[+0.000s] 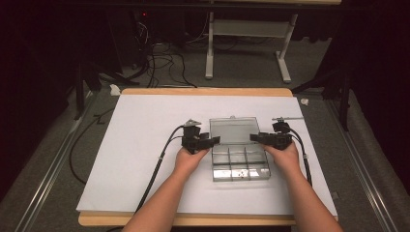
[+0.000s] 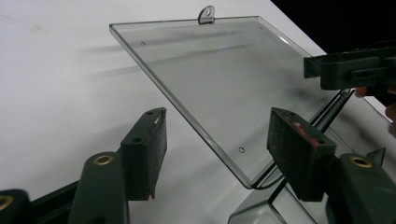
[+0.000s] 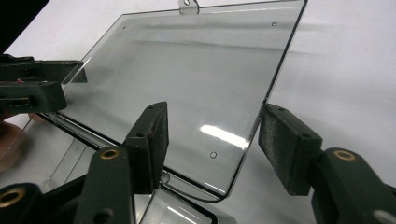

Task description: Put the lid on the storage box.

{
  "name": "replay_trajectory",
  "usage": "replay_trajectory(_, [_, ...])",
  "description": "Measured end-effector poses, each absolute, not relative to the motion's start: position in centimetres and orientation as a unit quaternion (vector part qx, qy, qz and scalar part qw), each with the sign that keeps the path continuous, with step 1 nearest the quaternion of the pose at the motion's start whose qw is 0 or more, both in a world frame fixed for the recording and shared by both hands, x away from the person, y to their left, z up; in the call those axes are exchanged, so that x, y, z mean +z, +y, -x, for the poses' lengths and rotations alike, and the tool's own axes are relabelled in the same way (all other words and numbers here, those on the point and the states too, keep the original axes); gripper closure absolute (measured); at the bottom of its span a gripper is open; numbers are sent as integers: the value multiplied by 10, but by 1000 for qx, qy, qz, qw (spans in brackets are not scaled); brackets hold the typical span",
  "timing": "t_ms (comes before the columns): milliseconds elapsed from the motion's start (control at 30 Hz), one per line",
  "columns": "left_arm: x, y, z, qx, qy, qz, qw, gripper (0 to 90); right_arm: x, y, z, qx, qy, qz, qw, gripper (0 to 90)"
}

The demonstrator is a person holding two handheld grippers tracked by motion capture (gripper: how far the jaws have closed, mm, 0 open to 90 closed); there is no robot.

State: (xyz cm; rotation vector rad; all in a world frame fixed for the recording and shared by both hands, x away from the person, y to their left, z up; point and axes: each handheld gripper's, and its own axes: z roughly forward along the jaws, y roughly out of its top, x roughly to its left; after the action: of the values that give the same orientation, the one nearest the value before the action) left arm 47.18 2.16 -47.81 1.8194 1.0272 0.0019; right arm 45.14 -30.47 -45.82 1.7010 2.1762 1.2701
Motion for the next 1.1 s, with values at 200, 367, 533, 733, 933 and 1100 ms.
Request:
replay_trajectory(200, [-475, 20, -468, 8, 413, -756, 507, 462, -456, -306, -446, 422, 714, -554, 67, 505])
replay_trajectory(367, [-474, 18, -467, 13, 411, -757, 508, 498, -455, -308, -440, 427, 713, -551, 74, 530])
replay_trajectory(533, [-470, 17, -465, 25, 408, -757, 509, 551, -452, -308, -435, 424, 718, -545, 87, 564])
replay_trajectory(733, [-464, 19, -462, 44, 400, -760, 511, 624, -446, -307, -430, 418, 723, -539, 109, 619])
replay_trajectory(933, [-459, 22, -461, 58, 393, -759, 515, 701, -442, -305, -426, 418, 724, -535, 125, 668])
replay_trajectory(1100, [-455, 24, -461, 67, 392, -755, 521, 745, -439, -304, -423, 416, 725, -532, 135, 712])
